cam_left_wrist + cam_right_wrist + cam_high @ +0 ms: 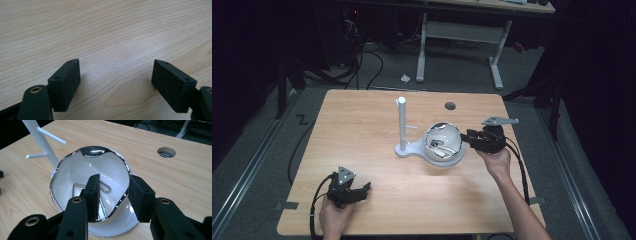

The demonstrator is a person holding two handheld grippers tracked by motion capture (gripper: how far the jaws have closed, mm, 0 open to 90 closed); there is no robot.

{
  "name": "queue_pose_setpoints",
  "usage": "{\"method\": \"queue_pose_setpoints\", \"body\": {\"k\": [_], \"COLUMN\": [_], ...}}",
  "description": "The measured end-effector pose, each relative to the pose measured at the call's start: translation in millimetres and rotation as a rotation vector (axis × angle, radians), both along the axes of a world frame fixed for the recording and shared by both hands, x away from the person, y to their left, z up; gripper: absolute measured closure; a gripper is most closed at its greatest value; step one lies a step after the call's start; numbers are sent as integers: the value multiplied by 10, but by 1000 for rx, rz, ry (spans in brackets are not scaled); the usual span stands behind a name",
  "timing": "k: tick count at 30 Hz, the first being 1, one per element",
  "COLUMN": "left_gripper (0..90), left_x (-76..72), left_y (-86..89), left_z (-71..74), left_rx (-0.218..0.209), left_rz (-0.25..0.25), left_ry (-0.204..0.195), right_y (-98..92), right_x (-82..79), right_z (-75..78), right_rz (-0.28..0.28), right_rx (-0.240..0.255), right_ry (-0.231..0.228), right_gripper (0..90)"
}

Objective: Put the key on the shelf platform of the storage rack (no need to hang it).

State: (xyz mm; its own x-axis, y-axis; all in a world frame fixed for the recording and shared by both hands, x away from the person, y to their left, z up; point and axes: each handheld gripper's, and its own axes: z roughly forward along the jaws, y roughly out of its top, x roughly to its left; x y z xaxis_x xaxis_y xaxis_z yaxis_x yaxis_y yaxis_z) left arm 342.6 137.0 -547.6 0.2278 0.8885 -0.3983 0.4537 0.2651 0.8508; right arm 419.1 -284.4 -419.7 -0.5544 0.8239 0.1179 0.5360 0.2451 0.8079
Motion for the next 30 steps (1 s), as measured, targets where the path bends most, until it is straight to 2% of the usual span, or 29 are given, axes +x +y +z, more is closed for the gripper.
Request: {"method": "queue_pose_setpoints", "body": {"k": [7,8,15,30], "left_gripper": [236,236,236,236], "left_x": [0,0,0,0], "left_y": [0,0,1,0], "left_z": [0,0,1,1], "left_rx": [0,0,1,1], "left_rz": [0,0,-1,0], "left_ry": [0,0,2,1], "right_y": [-112,-140,-305,-586], "right_x": [-61,-78,-165,-370], "right_z": [21,11,-58,-133], "right_rz": [-22,-33,-61,-103], "right_rx": [19,34,48,78], "right_ry": [-11,-8,9,2], "right_gripper": [613,610,608,605]}}
